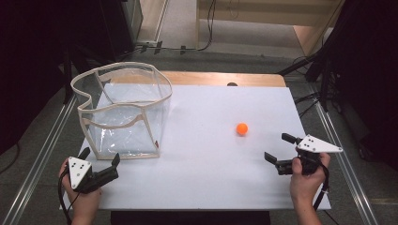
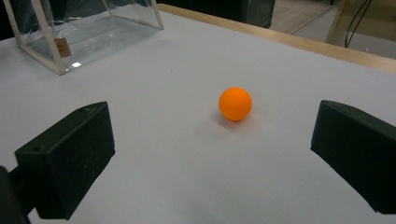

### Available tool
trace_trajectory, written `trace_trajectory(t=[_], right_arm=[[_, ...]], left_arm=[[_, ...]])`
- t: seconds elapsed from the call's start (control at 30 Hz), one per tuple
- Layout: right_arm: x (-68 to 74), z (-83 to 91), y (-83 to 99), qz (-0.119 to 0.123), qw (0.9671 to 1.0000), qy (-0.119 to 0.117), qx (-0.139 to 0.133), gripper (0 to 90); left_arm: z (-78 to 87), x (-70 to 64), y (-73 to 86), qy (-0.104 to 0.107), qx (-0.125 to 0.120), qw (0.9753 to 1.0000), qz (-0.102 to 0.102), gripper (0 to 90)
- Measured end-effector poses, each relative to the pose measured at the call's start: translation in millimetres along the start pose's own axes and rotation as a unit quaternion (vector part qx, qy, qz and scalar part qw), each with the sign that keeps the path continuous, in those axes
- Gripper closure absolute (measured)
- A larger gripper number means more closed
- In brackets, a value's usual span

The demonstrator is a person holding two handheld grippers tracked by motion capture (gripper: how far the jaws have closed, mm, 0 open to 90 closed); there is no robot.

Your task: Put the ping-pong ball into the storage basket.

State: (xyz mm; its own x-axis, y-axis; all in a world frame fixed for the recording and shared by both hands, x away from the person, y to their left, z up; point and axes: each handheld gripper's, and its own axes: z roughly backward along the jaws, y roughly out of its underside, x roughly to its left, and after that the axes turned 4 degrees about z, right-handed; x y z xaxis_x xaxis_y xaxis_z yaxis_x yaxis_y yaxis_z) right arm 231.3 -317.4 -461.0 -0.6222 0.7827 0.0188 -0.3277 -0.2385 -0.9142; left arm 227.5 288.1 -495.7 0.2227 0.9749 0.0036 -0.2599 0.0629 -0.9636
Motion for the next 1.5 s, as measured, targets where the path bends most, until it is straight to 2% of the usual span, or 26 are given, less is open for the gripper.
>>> trace_trajectory(t=[0.73, 1.07, 1.5], right_arm=[[-8.8, -29.5, -34.2, 0.022, 0.9988, -0.021, 0.039, 0.0], [-16.0, -43.6, -45.0, 0.034, 0.9962, -0.026, 0.076, 0.0], [-24.6, -64.0, -56.3, 0.038, 0.9928, -0.046, 0.104, 0.0]], left_arm=[[-0.3, -0.2, 0.1, 0.001, 0.001, 1.0, -0.002, 2.1], [-0.2, -0.8, 0.3, 0.004, -0.001, 1.0, -0.005, 2.1], [-0.2, -1.8, 0.4, 0.005, -0.001, 1.0, -0.008, 2.1]])
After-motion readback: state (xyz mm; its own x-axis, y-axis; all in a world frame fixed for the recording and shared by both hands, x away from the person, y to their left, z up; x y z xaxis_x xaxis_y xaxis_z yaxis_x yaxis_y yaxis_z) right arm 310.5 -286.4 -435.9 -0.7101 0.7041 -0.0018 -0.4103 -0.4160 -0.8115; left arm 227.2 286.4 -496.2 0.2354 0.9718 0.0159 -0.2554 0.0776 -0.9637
